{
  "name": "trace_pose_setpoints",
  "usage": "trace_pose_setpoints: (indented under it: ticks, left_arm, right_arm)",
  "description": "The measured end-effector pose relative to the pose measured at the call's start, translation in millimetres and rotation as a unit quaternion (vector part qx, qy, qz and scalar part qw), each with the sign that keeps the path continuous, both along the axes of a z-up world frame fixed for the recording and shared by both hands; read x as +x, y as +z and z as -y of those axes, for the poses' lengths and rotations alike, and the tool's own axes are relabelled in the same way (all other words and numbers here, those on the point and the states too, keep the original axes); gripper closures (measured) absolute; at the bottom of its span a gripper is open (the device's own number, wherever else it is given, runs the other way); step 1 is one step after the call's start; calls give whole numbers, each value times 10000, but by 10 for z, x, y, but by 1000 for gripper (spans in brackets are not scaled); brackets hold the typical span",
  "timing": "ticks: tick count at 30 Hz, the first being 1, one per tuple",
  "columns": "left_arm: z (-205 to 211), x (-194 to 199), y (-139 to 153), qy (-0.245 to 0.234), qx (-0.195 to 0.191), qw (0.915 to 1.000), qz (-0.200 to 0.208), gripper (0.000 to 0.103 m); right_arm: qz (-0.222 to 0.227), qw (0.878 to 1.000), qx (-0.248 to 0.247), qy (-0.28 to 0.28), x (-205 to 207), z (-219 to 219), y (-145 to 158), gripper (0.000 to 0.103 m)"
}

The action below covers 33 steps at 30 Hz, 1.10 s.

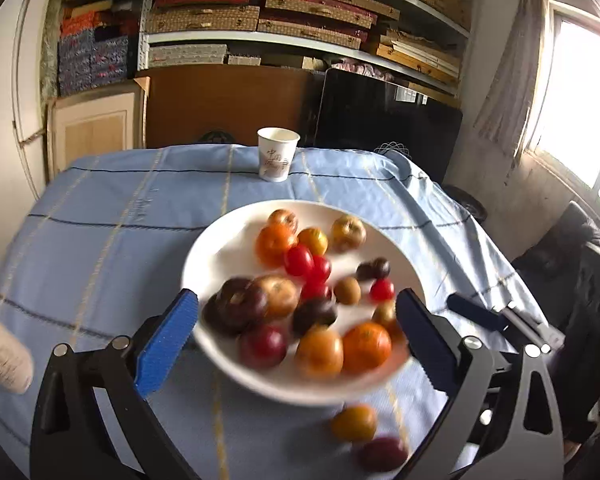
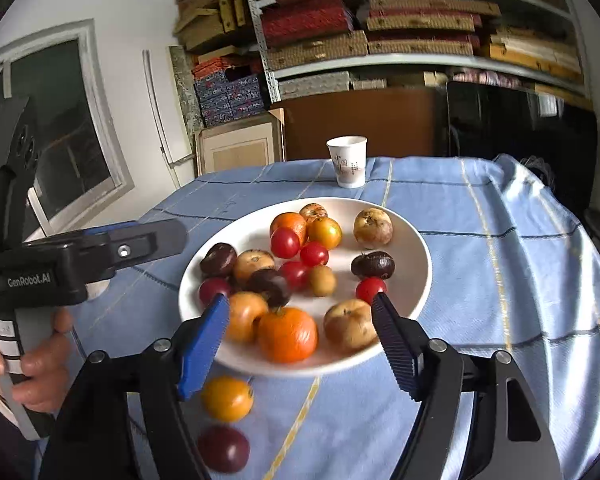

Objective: Organize fruits
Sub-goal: 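Carry both fruits over the plate and open both grippers to release them, then grasp a dark red fruit with the right gripper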

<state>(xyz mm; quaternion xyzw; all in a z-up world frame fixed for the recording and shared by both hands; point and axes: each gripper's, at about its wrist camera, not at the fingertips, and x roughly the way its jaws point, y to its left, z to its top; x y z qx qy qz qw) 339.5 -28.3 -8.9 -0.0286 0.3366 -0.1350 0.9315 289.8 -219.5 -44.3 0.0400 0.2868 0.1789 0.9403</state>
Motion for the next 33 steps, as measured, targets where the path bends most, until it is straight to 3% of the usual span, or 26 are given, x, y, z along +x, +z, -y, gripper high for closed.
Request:
trace_pose_setpoints:
  ticks: [2,8,11,15,17,27,33]
  left_arm:
    - [-95,-197,-57,118,-7,9999,51,5]
    - [-312,-579,-423,253,199,9991,-281,5]
    - [-337,-691,-517,207,277,9983,-466,5]
    - [-317,-804,-508,446,731,9960,-260,5]
    - [-301,-824,-474,539,895,9944,-165,5]
    - [-413,-770,-482,603,582,9954,-463,5]
    - [-425,-767,-488,636,589,9952,-460,5]
  right_arm:
    - [203,9996,-93,144,-222,-59,-44,29]
    - [63,9930,-732,923,-628,-355,-170,26]
    - [133,9909,-930,960,-712,-399,-162,26]
    - [-655,9907,-639,1004,-547,-338,-305,26]
    - [-958,9889,-514,1015,-498,-322,-366,31]
    - [-1008,9849,-734,1199,-548,-445,-428,51]
    - [-1035,9846,-739,1197,-546,-438,-432,52]
